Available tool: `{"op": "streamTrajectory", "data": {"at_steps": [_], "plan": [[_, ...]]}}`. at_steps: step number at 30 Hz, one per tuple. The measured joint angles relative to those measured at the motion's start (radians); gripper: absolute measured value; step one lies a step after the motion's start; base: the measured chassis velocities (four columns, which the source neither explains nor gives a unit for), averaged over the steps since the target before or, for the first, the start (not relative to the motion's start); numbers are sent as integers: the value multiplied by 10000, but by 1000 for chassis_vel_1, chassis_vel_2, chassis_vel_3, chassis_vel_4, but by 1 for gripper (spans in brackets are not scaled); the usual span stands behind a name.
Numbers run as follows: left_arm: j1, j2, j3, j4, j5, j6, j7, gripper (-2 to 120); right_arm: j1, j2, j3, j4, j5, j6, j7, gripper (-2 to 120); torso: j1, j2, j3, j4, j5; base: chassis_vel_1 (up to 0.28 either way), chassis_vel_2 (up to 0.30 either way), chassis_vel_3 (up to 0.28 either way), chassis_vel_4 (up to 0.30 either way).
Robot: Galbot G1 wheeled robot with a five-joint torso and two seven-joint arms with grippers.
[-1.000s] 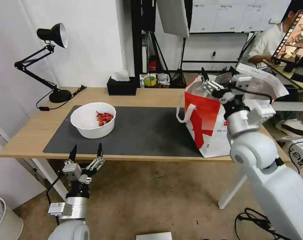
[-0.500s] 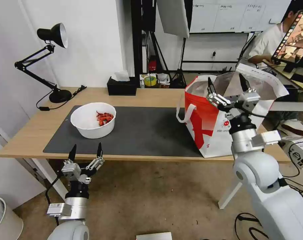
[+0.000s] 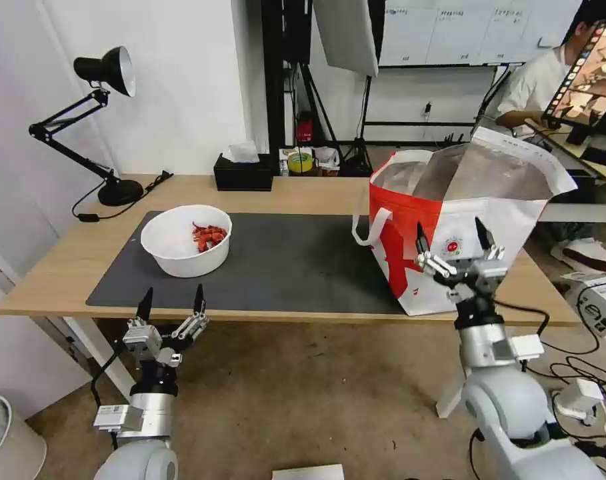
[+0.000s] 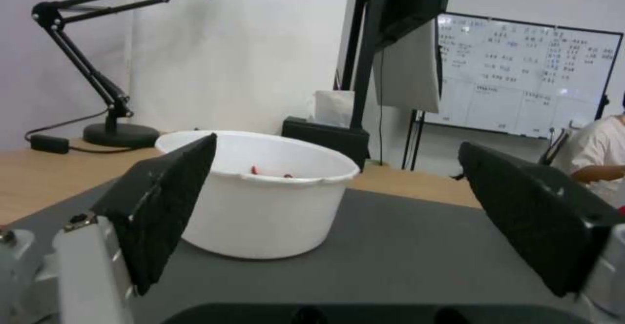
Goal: Pick up the trash from the table and place it into the takeout bag.
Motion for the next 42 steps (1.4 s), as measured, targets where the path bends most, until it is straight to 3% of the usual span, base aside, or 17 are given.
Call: {"op": "streamTrajectory", "data": {"at_steps": [23, 42], "plan": [[-70, 48, 63, 183, -13, -16, -9, 100, -2037, 1147, -4, -648, -844, 1647, -168, 100, 1, 1, 0, 0, 1, 0, 0, 0, 0], [-79, 73, 65, 192, 3, -17, -9, 100, -2048, 1171, 57, -698, -840, 1758, -176, 100, 1, 1, 1, 0, 1, 0, 0, 0, 0]]}}
